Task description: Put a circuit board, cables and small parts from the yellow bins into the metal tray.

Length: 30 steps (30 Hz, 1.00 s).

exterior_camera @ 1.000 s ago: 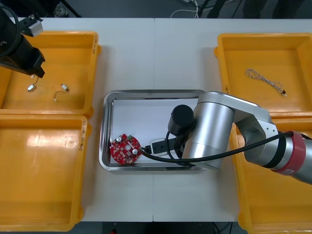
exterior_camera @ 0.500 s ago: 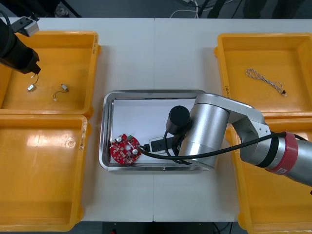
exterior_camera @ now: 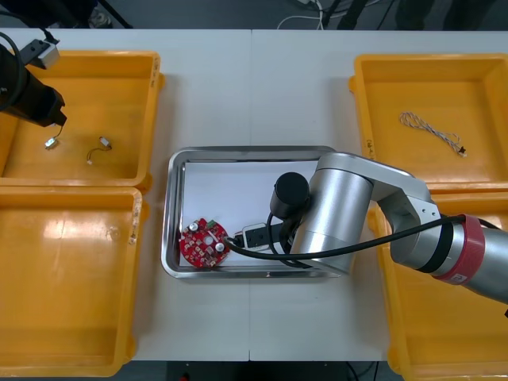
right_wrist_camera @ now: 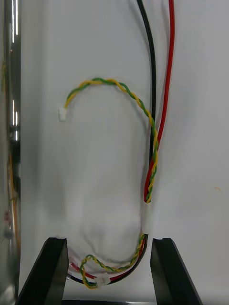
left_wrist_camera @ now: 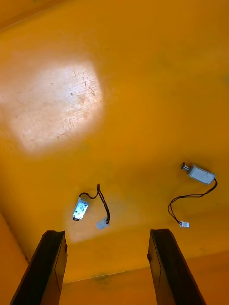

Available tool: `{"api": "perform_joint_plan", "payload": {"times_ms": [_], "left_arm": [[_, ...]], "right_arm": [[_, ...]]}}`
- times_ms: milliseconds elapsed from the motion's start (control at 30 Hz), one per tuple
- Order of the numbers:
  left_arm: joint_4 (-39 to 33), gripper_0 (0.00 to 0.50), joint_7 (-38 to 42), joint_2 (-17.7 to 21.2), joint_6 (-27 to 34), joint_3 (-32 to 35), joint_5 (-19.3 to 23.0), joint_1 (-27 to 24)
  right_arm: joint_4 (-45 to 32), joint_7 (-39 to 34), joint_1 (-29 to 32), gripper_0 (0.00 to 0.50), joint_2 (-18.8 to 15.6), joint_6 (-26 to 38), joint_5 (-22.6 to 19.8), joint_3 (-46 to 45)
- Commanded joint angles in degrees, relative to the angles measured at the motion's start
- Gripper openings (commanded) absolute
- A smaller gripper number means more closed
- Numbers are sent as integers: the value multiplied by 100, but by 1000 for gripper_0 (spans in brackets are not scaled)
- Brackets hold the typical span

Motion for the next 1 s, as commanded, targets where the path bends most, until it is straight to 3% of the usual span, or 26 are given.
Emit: {"api": "perform_joint_plan", "payload": {"times_ms": [33,267,667,867,1000], "left_arm": [[166,500,-494,250,-271,-86,-7,-298],[403,500,-608,250,-517,-226,11,-298],[1080,500,-924,215,-1009,-253,204,-289],[1142,500,-995,215,-1088,-349,222,-281],[1247,500,-1030,206,-1247,-420,239,-281]], "right_arm": [[-55,215,-182,500,113,61,68,34],[-134,224,-182,500,122,237,32,-107],[-714,197,-182,500,342,1969,-495,-1583],[-784,153,-191,500,640,2009,-565,-2550],[-872,118,-182,500,632,2009,-750,-3227]]}}
